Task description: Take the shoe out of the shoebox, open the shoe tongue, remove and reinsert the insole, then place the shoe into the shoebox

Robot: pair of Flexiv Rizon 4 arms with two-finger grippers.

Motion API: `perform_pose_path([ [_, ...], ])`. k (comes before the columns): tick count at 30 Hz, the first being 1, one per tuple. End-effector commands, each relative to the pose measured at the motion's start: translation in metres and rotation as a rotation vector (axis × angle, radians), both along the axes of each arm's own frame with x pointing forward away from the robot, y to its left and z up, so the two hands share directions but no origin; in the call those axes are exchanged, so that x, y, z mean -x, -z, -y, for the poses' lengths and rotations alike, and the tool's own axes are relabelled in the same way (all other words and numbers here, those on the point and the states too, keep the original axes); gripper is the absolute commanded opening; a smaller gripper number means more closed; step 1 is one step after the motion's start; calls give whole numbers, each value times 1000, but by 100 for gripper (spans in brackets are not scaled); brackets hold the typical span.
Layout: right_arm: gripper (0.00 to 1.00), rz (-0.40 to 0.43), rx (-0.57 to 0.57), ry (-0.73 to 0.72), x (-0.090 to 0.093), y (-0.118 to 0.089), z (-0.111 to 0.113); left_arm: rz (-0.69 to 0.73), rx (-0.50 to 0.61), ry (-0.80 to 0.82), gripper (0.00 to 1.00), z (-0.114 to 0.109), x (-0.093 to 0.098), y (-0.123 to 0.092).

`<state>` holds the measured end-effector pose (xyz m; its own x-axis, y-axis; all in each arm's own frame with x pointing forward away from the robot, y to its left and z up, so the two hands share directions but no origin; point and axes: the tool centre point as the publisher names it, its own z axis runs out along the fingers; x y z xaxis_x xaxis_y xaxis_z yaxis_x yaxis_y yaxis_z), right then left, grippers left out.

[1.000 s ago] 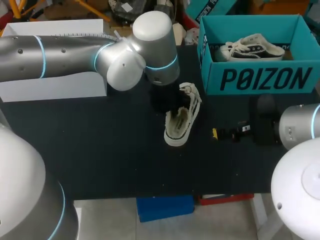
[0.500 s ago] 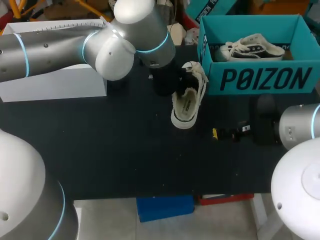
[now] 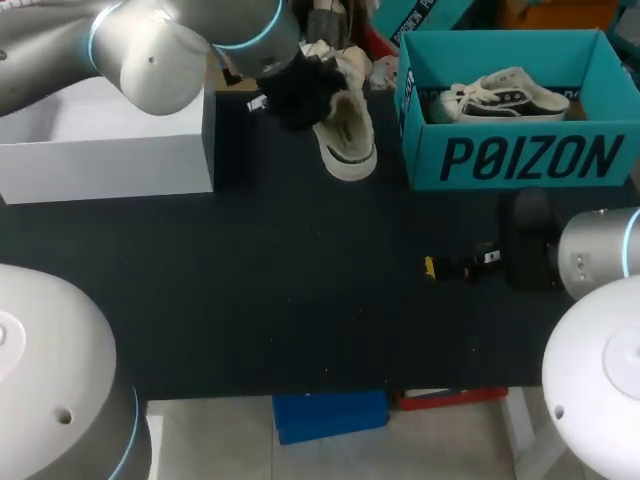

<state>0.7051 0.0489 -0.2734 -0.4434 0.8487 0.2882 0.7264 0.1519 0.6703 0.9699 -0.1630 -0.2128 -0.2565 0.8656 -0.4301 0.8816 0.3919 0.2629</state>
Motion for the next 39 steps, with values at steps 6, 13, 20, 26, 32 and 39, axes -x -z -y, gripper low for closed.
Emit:
perform_pose_path([
  [6, 100, 2, -3, 0, 0, 2, 0, 16, 139, -481, 0, -144, 7, -48],
  [13, 100, 2, -3, 0, 0, 2, 0, 6, 147, -656, 0, -225, 3, -48],
  [20, 100, 2, -3, 0, 0, 2, 0, -27, 164, -743, 0, -272, 0, -40],
  [26, 100, 2, -3, 0, 0, 2, 0, -44, 157, -770, 0, -294, -7, -30],
  [32, 100, 2, -3, 0, 0, 2, 0, -64, 156, -794, 0, -314, -23, -22],
  [39, 100, 2, -3, 0, 0, 2, 0, -72, 161, -855, 0, -337, -40, -13],
])
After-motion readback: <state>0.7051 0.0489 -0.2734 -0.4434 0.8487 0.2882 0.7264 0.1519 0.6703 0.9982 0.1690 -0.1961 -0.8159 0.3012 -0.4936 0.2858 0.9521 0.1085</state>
